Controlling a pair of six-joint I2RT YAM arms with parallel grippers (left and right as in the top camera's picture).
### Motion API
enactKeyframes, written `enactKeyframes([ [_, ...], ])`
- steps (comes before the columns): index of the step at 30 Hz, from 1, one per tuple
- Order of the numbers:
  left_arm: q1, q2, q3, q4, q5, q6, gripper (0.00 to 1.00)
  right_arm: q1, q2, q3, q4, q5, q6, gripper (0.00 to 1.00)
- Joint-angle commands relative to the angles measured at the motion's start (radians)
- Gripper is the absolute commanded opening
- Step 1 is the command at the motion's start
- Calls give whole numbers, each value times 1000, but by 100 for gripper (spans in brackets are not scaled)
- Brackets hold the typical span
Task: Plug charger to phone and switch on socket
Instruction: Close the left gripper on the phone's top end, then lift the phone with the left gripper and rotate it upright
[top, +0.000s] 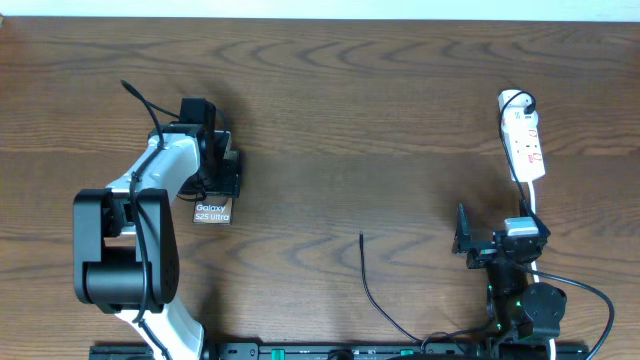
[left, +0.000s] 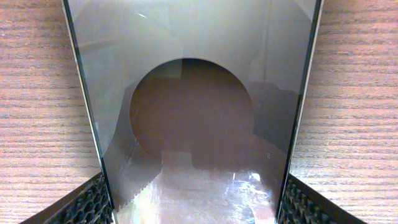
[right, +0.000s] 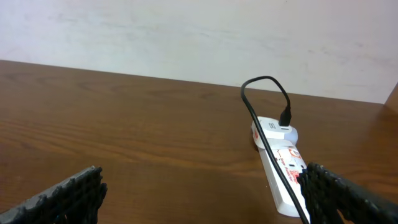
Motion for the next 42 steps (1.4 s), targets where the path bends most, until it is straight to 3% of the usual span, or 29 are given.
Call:
enactKeyframes([
  [1,2,52,-14,2,4,13,43,7,-5,-1,-4,4,12,99],
  [7,2,52,-14,2,4,13,27,7,-5,-1,-5,4,12,99],
  [12,2,50,-13,5,4,-6,8,7,-5,-1,-5,4,12,99],
  [23,2,-77,120,-93,18,-29,7,7,-5,-1,-5,4,12,99],
  [28,2,-216,146,-93,203,-63,7,7,-5,-1,-5,4,12,99],
  [38,2,-364,146,-135,682,-441,8,7,-5,-1,-5,4,12,99],
  [42,2,-366,146,-139,868,-665,8,7,-5,-1,-4,4,12,99],
])
